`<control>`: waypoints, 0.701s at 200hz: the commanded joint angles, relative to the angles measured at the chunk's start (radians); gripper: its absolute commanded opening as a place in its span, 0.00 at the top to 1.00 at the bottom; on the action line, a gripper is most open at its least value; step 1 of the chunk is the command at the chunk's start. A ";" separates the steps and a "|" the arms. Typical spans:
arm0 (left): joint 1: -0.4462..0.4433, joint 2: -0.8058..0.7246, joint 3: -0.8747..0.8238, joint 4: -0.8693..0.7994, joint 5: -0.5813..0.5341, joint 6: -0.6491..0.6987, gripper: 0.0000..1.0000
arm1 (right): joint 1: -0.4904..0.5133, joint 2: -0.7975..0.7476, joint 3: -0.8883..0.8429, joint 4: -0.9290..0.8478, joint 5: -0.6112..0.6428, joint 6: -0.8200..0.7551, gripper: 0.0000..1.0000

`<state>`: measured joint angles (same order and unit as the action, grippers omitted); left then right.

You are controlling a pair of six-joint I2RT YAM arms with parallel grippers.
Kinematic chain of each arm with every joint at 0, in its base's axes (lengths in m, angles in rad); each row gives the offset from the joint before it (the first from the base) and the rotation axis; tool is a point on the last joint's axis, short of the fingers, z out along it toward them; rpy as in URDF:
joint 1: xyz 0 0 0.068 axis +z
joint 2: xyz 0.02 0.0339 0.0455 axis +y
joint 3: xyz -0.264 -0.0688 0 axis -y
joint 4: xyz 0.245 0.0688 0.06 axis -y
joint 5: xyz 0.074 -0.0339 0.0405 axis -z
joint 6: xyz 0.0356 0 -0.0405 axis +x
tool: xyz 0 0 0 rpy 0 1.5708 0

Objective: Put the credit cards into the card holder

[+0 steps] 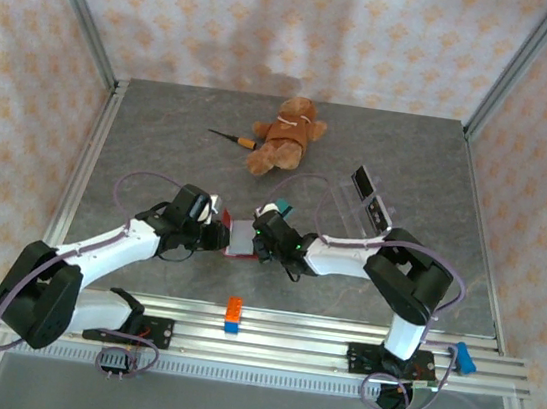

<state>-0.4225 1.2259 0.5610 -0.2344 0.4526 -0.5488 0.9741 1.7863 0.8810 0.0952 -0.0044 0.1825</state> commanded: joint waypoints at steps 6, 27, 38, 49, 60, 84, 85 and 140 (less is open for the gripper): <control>0.007 0.008 -0.001 0.025 0.001 0.014 0.74 | -0.002 -0.016 -0.057 0.077 -0.031 0.019 0.85; 0.007 0.024 -0.002 0.060 0.030 0.009 0.74 | -0.002 -0.029 -0.083 0.119 -0.046 0.028 0.86; 0.007 0.035 -0.004 0.087 0.048 -0.021 0.74 | -0.002 -0.037 -0.103 0.157 -0.065 0.036 0.87; 0.004 0.049 -0.006 0.118 0.070 -0.035 0.74 | -0.002 -0.043 -0.122 0.192 -0.075 0.051 0.88; 0.001 0.063 -0.005 0.141 0.084 -0.044 0.74 | -0.002 -0.047 -0.143 0.237 -0.091 0.067 0.88; -0.025 0.094 0.010 0.151 0.068 -0.050 0.65 | -0.006 -0.045 -0.181 0.342 -0.182 0.082 0.92; -0.026 0.094 0.011 0.150 0.065 -0.050 0.65 | -0.005 -0.044 -0.181 0.344 -0.185 0.082 0.92; -0.073 0.151 0.045 0.160 0.043 -0.045 0.56 | -0.012 -0.065 -0.247 0.470 -0.223 0.075 1.00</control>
<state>-0.4793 1.3598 0.5774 -0.1009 0.5125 -0.5941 0.9619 1.7493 0.6754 0.4610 -0.1658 0.2546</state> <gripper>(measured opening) 0.423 0.046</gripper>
